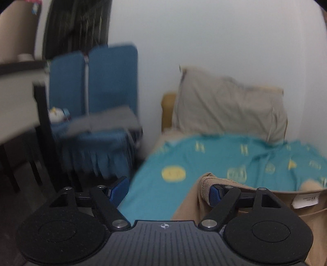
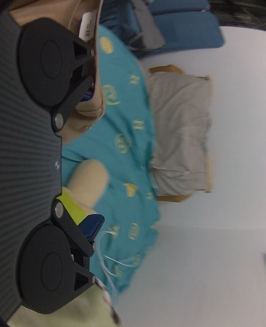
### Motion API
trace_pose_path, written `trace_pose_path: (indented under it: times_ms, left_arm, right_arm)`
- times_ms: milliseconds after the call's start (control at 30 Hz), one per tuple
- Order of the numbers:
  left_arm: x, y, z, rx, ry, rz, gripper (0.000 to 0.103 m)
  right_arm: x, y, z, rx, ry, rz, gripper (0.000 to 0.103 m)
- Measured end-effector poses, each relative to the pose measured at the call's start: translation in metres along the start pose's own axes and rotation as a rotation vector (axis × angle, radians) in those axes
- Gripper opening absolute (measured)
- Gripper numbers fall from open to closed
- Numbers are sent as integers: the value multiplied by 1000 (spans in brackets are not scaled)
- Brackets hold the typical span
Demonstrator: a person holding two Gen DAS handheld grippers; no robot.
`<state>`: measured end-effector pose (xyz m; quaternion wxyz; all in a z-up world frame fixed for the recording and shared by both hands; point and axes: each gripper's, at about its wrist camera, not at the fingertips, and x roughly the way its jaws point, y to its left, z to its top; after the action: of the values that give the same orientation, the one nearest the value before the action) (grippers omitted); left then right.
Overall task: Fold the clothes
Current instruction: 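Lay the T-shirt flat on the bed and open both grippers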
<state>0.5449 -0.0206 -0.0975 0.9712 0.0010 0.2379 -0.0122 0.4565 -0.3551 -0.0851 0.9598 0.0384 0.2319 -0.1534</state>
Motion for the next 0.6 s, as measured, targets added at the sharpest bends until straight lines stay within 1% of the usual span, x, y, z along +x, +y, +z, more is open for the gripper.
trace_pose_path:
  times_ms: [33, 100, 133, 200, 233, 267, 300, 333, 367, 400, 467, 533, 600]
  left_arm:
    - [17, 0, -10, 7, 36, -8, 80]
    - [45, -4, -23, 52, 106, -4, 80]
    - [57, -6, -28, 79, 147, -1, 84]
    - [76, -16, -32, 162, 259, 10, 83]
    - [83, -20, -33, 195, 304, 8, 84]
    - [81, -20, -31, 201, 324, -21, 86]
    - [77, -19, -26, 193, 344, -66, 89]
    - [70, -18, -21, 188, 357, -100, 93]
    - [60, -18, -17, 191, 352, -109, 93]
    - [50, -17, -13, 194, 347, -118, 94]
    - [28, -17, -6, 200, 331, -133, 96]
    - [-13, -19, -1, 189, 275, -141, 100]
    - [-52, -14, 0, 152, 234, -158, 101]
  right_arm:
    - [19, 1, -14, -3, 39, 1, 103]
    - [48, 5, -31, -18, 129, 50, 103]
    - [62, 7, -39, -26, 175, 75, 103]
    - [79, 18, -48, -90, 275, 166, 103]
    - [80, 25, -49, -131, 294, 199, 103]
    - [76, 31, -46, -168, 294, 234, 103]
    - [70, 37, -42, -195, 289, 284, 103]
    - [62, 40, -38, -203, 281, 326, 103]
    - [53, 43, -32, -198, 276, 362, 103]
    - [45, 47, -24, -190, 273, 379, 103]
    - [16, 48, -17, -166, 237, 370, 103]
    - [-21, 39, -13, -117, 200, 377, 103]
    - [-55, 28, -11, -47, 175, 373, 103]
